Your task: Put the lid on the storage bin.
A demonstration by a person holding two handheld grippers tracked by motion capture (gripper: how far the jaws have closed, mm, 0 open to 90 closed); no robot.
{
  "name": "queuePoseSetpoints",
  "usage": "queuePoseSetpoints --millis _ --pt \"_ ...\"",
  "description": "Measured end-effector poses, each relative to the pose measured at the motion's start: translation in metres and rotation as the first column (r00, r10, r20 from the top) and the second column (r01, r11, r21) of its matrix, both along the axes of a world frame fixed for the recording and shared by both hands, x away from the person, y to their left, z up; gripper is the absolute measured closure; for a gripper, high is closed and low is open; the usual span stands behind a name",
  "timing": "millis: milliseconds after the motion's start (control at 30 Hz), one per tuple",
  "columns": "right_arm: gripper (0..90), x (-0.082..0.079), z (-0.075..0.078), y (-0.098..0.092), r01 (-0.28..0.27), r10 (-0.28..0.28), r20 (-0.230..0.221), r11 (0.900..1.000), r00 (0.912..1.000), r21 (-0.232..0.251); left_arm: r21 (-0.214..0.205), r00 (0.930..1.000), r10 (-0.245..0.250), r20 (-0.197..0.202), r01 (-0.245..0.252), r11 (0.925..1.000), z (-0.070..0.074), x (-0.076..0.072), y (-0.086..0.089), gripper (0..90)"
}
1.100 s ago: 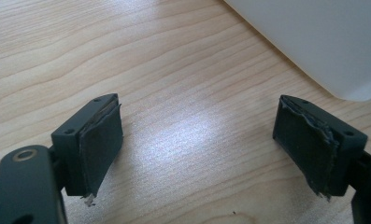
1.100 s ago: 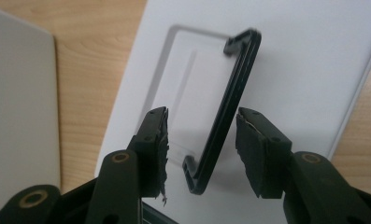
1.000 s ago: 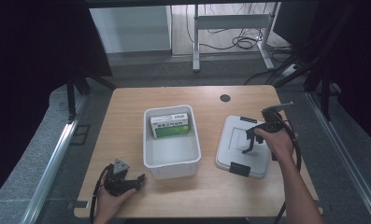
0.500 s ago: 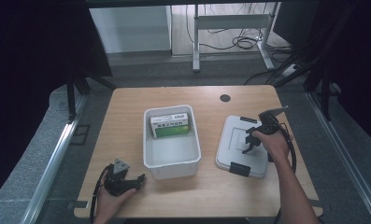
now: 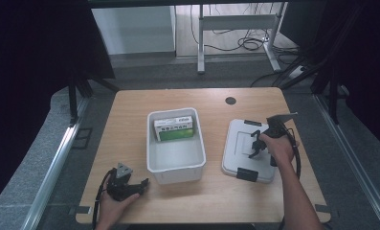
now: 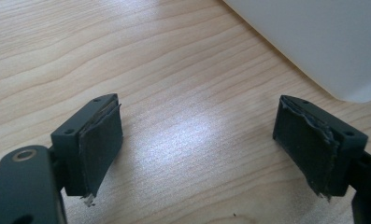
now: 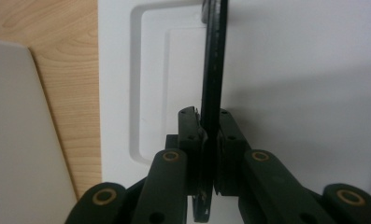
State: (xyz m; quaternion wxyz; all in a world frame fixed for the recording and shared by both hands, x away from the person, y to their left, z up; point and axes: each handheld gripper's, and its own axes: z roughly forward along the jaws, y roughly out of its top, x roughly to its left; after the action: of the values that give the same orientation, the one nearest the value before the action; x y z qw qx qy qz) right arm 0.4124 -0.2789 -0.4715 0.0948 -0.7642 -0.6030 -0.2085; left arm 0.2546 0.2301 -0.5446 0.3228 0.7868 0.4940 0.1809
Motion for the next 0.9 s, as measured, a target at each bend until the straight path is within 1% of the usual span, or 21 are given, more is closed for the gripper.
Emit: queuePoseSetpoints --millis 33,67,100,200,267,433,533,567,600,700,900 --pt "84.2 0.000 0.000 0.000 0.007 -0.007 -0.004 1.0000 1.0000 0.006 0.000 1.0000 0.000 0.000 0.000 1.0000 0.000 0.000 0.000 15.5" --pt "84.3 -0.001 0.000 0.000 0.006 -0.006 0.001 1.0000 1.0000 0.006 0.000 1.0000 -0.001 0.000 0.001 1.0000 0.000 0.000 0.000 15.5" --pt "84.3 -0.001 0.002 0.000 0.018 -0.018 0.001 0.9998 0.9998 0.011 0.000 1.0000 -0.001 0.001 0.001 1.0000 0.000 0.000 0.000 15.5" --pt "84.4 -0.002 0.006 0.000 0.029 -0.029 0.006 0.9992 0.9996 0.027 0.000 1.0000 -0.001 0.000 0.001 1.0000 0.000 0.000 0.000 15.5" --pt "84.4 -0.002 0.012 0.001 0.026 -0.026 0.012 0.9993 0.9996 0.027 0.000 1.0000 -0.001 0.000 0.001 1.0000 0.000 0.000 0.000 15.5" --pt "84.4 -0.005 0.027 0.003 0.003 -0.004 0.043 0.9998 0.9991 0.022 0.000 1.0000 -0.001 0.000 0.001 1.0000 0.000 0.000 0.000 15.5" --pt "84.4 -0.007 0.033 0.003 -0.003 0.002 0.051 0.9997 0.9987 0.025 0.000 1.0000 -0.001 0.000 0.001 1.0000 0.000 0.000 0.000 15.5" --pt "84.4 -0.008 0.035 0.002 -0.004 0.002 0.060 0.9997 0.9982 0.025 0.000 1.0000 -0.002 0.000 0.002 1.0000 0.000 0.000 0.000 15.5" --pt "84.4 -0.009 0.038 0.002 -0.008 0.006 0.061 0.9995 0.9981 0.032 0.000 1.0000 -0.001 0.000 0.001 1.0000 0.000 0.000 0.000 15.5" --pt "84.4 -0.011 0.043 0.001 -0.018 0.016 0.076 0.9994 0.9970 0.029 0.000 1.0000 -0.001 0.000 0.001 1.0000 0.000 0.000 0.000 15.5" --pt "84.5 -0.014 0.050 0.002 -0.028 0.024 0.088 0.9988 0.9959 0.039 0.000 1.0000 -0.001 0.000 0.001 1.0000 0.000 0.001 0.000 15.5"
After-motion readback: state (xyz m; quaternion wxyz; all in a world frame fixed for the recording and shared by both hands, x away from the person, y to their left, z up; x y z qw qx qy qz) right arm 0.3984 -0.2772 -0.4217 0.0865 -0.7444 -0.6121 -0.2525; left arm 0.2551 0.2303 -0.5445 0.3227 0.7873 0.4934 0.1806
